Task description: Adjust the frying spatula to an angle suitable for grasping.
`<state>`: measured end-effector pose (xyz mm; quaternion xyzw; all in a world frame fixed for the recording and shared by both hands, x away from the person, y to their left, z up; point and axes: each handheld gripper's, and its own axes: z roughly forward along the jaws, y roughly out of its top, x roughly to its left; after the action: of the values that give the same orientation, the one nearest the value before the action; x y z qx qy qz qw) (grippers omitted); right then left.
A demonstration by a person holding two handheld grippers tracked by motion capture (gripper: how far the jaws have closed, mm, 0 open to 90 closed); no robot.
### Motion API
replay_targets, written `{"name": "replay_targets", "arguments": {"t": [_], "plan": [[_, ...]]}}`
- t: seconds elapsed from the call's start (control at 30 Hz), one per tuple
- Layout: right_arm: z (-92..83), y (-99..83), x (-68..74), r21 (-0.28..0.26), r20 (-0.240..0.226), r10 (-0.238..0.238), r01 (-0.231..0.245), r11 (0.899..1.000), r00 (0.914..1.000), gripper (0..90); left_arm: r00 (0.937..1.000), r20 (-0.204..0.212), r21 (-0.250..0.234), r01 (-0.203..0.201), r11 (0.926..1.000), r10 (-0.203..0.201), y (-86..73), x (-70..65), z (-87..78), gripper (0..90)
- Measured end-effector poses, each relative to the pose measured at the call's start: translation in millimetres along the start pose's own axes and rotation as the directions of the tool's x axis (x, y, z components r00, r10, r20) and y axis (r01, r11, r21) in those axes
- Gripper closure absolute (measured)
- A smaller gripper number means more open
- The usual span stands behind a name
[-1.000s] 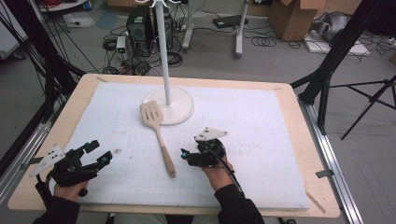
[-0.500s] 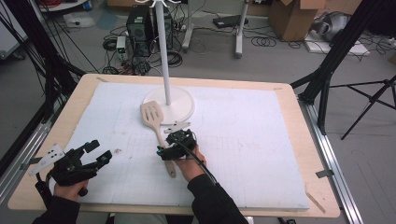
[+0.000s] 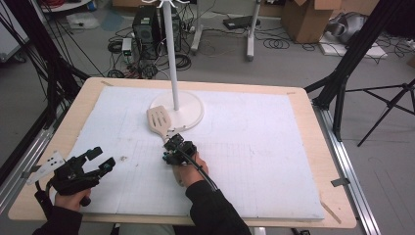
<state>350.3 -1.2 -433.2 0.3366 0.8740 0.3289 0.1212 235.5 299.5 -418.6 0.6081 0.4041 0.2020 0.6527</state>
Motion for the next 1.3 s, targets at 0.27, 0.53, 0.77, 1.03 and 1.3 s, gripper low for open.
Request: {"name": "replay_targets", "arguments": {"t": [0.27,0.53,0.77,1.03,1.3], "plan": [[-3.0,0.8,-7.4,0.028,-0.055,0.042,-0.040,0.999,0.9976,69.0,1.0000,-0.002,-0.001,-0.005,1.0000,0.005,0.1,-0.2,-0.7,22.8],[-13.3,-4.6,-16.9,0.069,-0.145,-0.041,0.052,0.996,0.9886,75.4,1.0000,-0.005,-0.004,-0.005,1.0000,0.005,0.4,-0.1,-0.8,23.0],[-22.2,-7.5,-18.1,0.075,-0.217,-0.118,0.137,0.988,0.9691,75.7,0.9999,-0.006,-0.004,-0.013,0.9999,0.013,0.8,-0.8,-1.1,23.4],[-31.1,-14.2,-18.8,0.068,-0.333,-0.235,0.272,0.960,0.9129,75.7,0.9996,-0.014,0.003,-0.024,0.9997,0.024,1.8,-0.7,-2.3,24.3],[-39.4,-20.6,-20.0,0.003,-0.414,-0.438,0.482,0.876,0.7983,75.6,0.9979,-0.006,0.035,-0.065,0.9973,0.065,3.2,-2.6,-0.6,24.7]]}}
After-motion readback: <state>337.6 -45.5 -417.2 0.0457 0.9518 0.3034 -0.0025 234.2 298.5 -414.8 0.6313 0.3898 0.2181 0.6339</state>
